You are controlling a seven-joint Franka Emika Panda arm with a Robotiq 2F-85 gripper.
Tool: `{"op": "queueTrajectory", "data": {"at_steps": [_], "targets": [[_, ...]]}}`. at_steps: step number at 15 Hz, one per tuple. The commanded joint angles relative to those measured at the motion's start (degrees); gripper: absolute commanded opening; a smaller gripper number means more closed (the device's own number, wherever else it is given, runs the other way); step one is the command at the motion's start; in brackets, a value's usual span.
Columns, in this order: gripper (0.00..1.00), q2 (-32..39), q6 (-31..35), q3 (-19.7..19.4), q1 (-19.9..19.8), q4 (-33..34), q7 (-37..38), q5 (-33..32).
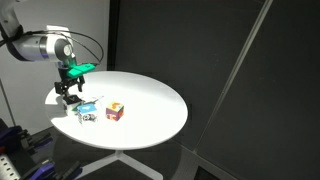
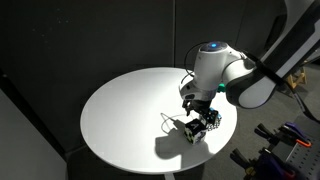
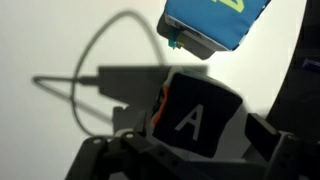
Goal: Move the block with the letter a on it to the left
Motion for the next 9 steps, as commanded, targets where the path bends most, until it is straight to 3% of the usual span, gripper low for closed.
{"op": "queueTrajectory", "data": {"at_steps": [1, 9], "targets": [[1.00, -3.96, -2.96, 1.34, -0.98, -0.80, 3.01, 2.36], [1.00, -11.23, -10.53, 0.49, -1.59, -2.41, 13.87, 3.55]]}}
